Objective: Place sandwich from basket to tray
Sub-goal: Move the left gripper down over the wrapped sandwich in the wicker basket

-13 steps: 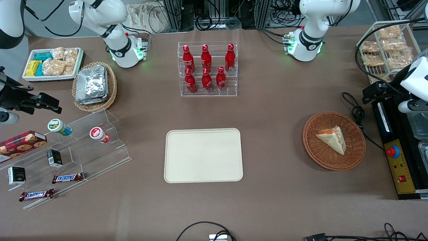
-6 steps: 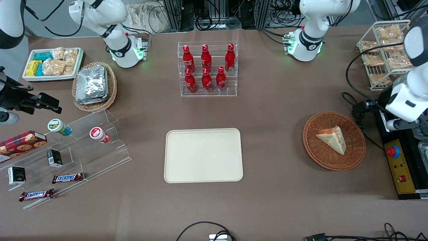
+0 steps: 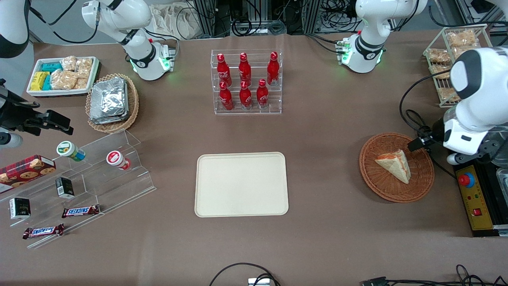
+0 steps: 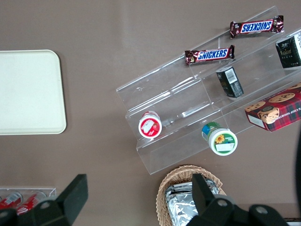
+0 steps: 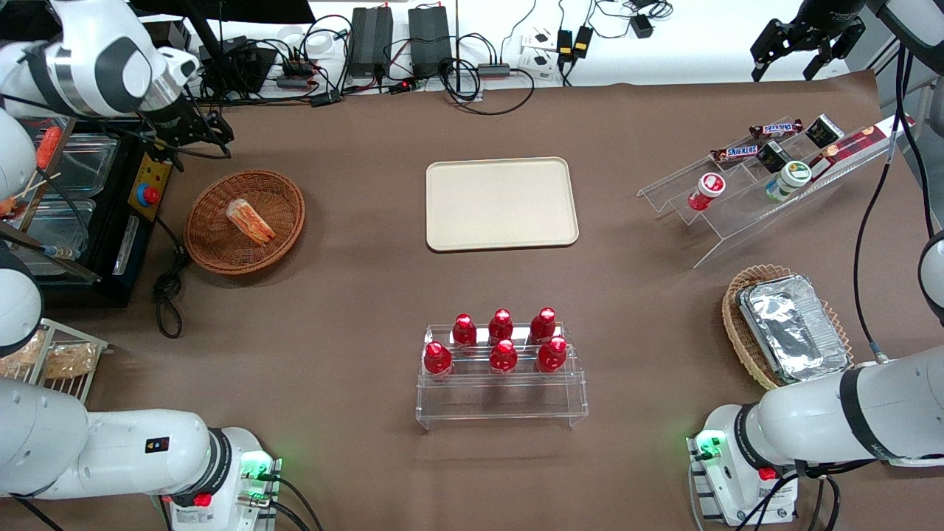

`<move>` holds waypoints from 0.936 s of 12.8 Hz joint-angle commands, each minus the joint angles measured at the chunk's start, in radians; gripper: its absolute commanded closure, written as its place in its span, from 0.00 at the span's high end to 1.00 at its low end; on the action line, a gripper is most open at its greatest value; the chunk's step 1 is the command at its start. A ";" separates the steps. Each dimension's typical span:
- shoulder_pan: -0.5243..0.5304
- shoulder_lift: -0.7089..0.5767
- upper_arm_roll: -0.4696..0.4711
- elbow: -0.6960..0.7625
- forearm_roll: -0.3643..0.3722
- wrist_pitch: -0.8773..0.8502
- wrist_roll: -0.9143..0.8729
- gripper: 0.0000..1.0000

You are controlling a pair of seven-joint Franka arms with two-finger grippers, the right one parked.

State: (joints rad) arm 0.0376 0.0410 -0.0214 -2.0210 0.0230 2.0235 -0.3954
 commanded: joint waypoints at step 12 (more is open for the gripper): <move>-0.001 0.065 0.034 -0.283 0.014 0.471 -0.247 1.00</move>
State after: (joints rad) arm 0.0402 0.1013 0.0143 -2.2799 0.0230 2.4501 -0.6064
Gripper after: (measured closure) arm 0.000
